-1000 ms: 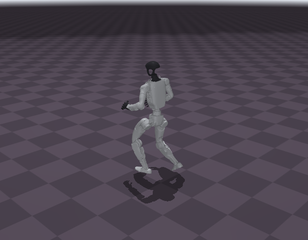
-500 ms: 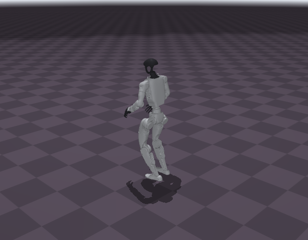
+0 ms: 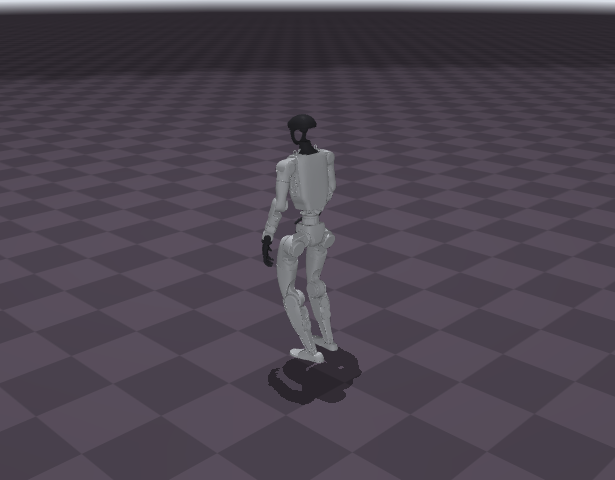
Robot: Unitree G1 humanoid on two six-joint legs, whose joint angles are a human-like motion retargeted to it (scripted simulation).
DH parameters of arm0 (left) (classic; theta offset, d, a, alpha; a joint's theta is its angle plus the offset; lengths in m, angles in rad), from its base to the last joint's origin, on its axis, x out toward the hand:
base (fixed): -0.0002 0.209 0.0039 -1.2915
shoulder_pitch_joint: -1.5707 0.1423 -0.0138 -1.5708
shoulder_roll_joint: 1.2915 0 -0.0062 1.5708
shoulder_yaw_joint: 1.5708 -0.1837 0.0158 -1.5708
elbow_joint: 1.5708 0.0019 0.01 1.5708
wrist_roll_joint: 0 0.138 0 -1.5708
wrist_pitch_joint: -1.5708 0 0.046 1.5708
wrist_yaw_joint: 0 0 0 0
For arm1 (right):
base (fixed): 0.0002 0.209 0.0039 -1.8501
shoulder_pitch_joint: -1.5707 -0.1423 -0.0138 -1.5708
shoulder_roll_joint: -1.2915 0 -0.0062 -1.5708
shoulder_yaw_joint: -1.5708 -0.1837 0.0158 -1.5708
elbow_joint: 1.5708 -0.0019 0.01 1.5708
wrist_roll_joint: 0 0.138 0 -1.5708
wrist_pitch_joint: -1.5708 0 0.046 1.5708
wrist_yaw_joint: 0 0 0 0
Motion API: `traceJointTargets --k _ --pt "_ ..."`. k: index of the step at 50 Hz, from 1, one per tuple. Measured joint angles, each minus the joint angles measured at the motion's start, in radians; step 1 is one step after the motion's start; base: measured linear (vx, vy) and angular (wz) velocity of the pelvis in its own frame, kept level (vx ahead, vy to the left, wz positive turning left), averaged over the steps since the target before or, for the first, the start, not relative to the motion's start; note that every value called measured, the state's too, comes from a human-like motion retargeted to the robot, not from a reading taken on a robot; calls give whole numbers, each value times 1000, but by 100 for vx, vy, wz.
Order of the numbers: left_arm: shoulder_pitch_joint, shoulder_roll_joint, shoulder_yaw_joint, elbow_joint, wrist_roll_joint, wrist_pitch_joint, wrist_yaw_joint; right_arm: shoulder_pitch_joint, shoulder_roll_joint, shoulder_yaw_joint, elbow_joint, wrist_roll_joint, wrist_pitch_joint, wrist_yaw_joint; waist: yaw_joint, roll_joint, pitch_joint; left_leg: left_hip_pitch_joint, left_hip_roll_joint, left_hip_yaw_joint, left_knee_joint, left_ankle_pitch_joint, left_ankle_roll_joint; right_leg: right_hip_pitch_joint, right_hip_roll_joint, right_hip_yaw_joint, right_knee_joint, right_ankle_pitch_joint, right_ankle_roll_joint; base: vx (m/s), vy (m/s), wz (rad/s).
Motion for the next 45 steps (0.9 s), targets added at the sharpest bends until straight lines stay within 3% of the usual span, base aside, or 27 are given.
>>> traceJointTargets --k 31,45 --pt "-25 10 80 -7 -58 -8 41 29 20 9 46 -17 15 55 4 -7 -21 -3 15 9 18 -12 5 37 18 10 -92 15 13 0 0 0" --pt "-13 -29 69 -24 -94 -11 19 39 26 27 33 -1 10 47 -3 -13 -37 -6 38 27 62 -86 19 26 50 49 -70 -32 7 9 -1 -21"
